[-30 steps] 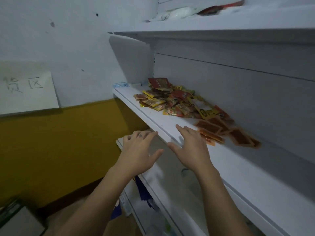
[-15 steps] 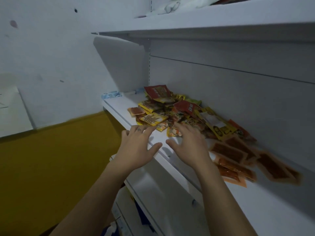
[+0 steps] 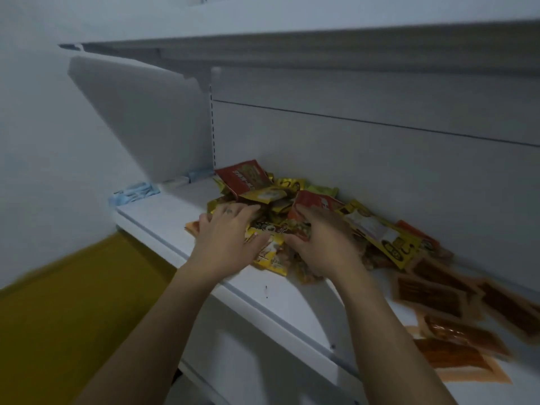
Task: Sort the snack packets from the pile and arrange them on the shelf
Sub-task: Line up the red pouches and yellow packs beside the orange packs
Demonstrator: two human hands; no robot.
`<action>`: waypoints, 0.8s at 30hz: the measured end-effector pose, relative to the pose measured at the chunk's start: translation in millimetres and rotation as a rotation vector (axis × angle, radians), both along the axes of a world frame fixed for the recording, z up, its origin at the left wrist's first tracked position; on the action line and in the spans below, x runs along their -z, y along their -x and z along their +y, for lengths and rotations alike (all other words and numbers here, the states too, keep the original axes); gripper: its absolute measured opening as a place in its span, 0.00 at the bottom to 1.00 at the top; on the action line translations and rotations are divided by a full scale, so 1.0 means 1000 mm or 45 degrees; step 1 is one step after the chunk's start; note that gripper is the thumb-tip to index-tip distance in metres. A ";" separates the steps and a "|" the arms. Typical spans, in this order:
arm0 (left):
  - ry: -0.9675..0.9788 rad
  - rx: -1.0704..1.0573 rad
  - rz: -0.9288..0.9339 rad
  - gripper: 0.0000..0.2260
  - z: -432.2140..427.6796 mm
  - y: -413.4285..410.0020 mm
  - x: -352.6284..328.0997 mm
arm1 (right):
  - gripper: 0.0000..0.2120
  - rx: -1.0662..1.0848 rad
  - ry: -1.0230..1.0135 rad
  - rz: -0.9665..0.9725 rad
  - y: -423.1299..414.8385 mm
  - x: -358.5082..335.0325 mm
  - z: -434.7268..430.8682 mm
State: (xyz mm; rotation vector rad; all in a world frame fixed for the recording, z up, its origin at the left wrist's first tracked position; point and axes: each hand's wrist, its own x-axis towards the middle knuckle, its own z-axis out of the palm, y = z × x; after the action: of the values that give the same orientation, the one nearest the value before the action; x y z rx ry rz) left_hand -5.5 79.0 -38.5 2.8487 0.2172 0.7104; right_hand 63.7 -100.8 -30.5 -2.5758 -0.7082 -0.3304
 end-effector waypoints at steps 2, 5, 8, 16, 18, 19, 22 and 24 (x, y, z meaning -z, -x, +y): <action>0.011 0.044 -0.008 0.26 0.019 -0.017 -0.003 | 0.32 0.047 0.054 0.013 -0.012 -0.003 0.015; 0.018 0.096 -0.006 0.25 0.047 -0.041 -0.002 | 0.31 0.143 0.056 0.083 -0.027 -0.011 0.037; 0.044 0.109 -0.016 0.24 0.071 -0.060 0.001 | 0.31 0.209 0.134 0.074 -0.039 -0.013 0.057; 0.243 0.066 -0.187 0.14 0.117 -0.113 0.007 | 0.25 0.391 0.110 -0.019 -0.062 -0.002 0.084; 0.293 0.039 -0.234 0.15 0.124 -0.124 0.010 | 0.25 0.437 0.096 -0.037 -0.065 0.005 0.081; 0.308 0.037 -0.255 0.16 0.127 -0.129 0.014 | 0.26 0.457 0.104 -0.035 -0.067 0.008 0.079; 0.384 0.009 -0.261 0.20 0.134 -0.140 0.019 | 0.27 0.516 0.112 -0.035 -0.067 0.013 0.075; 0.484 -0.067 -0.147 0.22 0.135 -0.147 0.017 | 0.26 0.556 0.128 -0.033 -0.066 0.015 0.074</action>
State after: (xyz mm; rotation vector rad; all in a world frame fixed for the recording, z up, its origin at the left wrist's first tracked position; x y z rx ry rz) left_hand 141.1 214.1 -55.6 2.4426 0.3670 0.7500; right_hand 129.8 -26.9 -45.7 -2.8130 -0.1642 -0.4733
